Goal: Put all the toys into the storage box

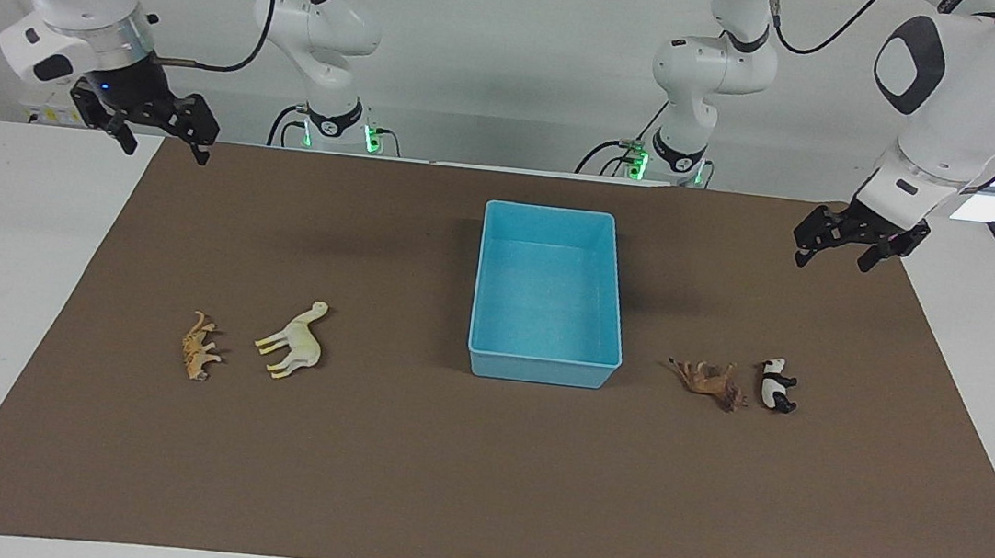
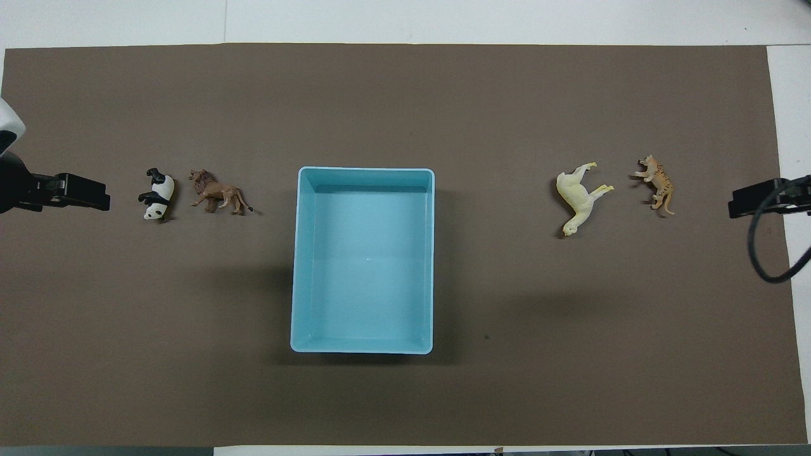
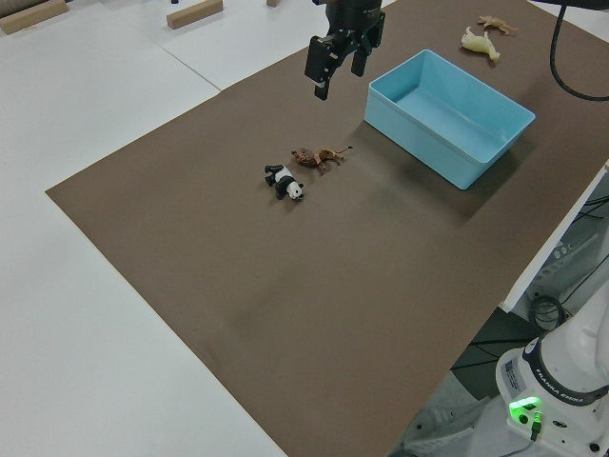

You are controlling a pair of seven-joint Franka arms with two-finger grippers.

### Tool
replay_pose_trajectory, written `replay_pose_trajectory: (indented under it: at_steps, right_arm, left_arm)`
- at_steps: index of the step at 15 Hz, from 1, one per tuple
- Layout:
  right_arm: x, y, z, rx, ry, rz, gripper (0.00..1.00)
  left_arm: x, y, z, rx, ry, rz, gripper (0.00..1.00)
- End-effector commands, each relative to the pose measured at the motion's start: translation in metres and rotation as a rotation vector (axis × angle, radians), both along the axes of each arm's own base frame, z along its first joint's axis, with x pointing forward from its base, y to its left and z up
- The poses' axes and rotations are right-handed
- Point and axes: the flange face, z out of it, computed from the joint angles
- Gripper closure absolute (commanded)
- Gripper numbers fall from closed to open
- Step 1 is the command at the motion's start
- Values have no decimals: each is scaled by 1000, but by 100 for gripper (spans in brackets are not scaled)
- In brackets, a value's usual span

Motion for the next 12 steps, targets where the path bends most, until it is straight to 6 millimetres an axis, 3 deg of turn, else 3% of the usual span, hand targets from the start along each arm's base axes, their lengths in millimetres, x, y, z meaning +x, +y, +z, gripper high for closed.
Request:
replay_pose_trajectory:
  at_steps: [1,3,6,9,12]
  right_arm:
    - [5,29,-52,2,-38,106,0]
    - [19,50,-86,6,-9,189,0]
    - [36,78,-143,13,4,334,0]
    - [41,85,-202,16,-42,357,0]
    - [48,104,-233,20,-74,391,0]
  left_arm:
    - [-12,4,-21,-7,-68,12,0]
    - [-3,2,-49,-15,-96,90,0]
    - [28,-21,-98,-39,-121,393,0]
    - [56,-24,-143,-65,-157,576,0]
    - [72,-25,-171,-93,-219,628,0]
